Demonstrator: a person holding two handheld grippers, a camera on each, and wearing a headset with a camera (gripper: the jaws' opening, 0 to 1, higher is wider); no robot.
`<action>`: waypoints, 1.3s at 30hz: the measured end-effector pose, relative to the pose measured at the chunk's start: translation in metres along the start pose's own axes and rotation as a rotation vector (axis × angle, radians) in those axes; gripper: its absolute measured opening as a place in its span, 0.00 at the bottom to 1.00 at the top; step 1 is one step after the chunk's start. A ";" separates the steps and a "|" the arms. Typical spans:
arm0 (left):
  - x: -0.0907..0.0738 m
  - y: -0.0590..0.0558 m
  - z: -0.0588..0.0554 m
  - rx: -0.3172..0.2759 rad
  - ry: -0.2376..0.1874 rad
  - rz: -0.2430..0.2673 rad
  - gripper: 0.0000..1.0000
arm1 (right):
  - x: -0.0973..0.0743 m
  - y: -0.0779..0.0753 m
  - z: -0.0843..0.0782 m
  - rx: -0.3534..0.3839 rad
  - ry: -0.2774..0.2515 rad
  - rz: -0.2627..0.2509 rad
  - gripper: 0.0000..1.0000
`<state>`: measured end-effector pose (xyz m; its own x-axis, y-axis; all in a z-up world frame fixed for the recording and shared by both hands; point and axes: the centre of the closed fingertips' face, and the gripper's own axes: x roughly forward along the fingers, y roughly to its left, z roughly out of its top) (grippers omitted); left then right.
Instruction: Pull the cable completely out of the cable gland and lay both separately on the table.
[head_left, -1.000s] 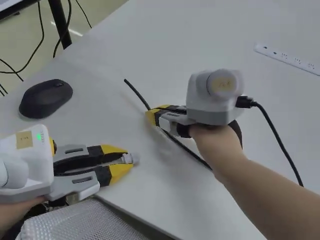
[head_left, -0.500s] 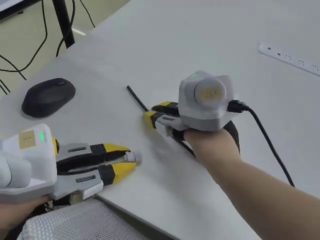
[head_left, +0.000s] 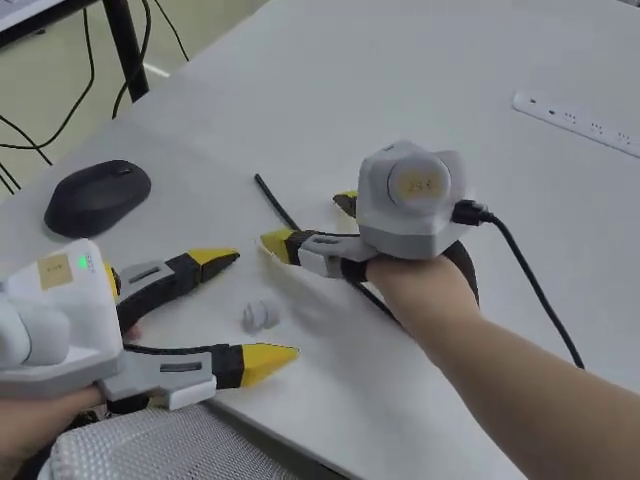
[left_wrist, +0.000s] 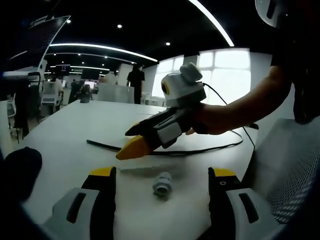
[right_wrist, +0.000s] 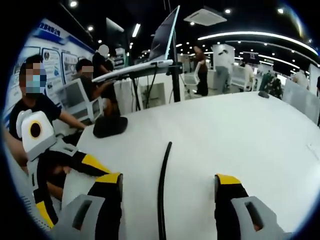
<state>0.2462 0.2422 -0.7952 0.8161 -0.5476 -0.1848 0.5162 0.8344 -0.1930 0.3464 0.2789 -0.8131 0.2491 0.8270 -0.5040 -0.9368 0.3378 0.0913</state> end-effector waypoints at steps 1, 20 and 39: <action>0.001 0.000 0.001 0.000 0.002 0.003 0.79 | 0.000 -0.001 0.003 0.013 -0.021 0.002 0.84; 0.013 0.001 0.041 0.019 -0.018 -0.012 1.00 | -0.071 -0.042 0.002 0.055 -0.036 -0.110 0.99; 0.057 -0.032 0.092 0.119 0.041 -0.148 1.00 | -0.269 -0.135 -0.053 0.040 0.026 -0.457 0.99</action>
<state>0.2997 0.1899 -0.7107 0.7190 -0.6648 -0.2025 0.6588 0.7448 -0.1061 0.3929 -0.0128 -0.7356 0.6280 0.5777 -0.5215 -0.7218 0.6828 -0.1129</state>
